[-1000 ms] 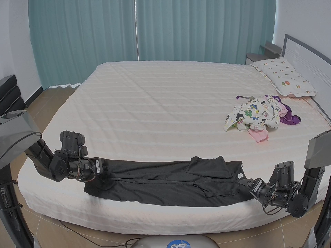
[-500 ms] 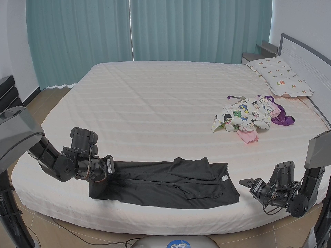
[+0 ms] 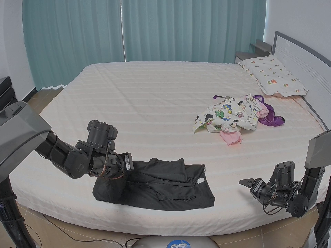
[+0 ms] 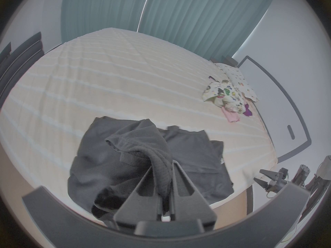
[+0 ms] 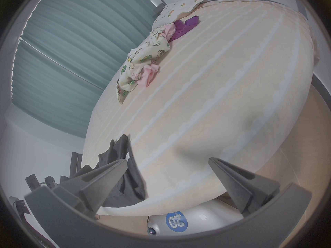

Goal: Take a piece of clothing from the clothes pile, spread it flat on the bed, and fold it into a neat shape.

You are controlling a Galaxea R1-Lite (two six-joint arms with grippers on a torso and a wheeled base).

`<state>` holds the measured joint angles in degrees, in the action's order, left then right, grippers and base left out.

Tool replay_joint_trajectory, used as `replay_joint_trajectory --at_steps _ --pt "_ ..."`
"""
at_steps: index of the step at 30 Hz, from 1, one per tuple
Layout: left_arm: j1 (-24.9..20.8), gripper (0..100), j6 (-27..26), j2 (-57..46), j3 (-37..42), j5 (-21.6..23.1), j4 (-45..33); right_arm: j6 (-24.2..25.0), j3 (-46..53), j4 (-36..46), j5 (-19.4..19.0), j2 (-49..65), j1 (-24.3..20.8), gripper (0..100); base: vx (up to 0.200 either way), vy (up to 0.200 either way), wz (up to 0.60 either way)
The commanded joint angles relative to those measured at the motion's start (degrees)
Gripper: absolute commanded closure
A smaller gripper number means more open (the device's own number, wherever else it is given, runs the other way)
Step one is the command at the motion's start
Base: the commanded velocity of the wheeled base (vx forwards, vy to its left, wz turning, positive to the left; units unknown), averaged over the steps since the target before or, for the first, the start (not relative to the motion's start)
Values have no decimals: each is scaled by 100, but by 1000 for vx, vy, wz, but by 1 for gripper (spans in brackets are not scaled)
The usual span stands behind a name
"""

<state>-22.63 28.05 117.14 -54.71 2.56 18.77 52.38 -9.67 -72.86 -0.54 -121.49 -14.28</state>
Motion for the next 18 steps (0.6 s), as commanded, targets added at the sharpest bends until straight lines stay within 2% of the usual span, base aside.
replay_joint_trajectory --at_steps 1,2,18 --pt "-260 100 95 151 -233 -10 -40 0 0 9 -8 3 -14 0 0 -200 0" --pt "-313 100 130 186 -294 -10 -49 0 0 9 1 3 -14 0 0 -200 0" --pt "-1025 100 816 775 -1173 -10 -251 -9 0 9 1 -15 -31 0 0 0 0"
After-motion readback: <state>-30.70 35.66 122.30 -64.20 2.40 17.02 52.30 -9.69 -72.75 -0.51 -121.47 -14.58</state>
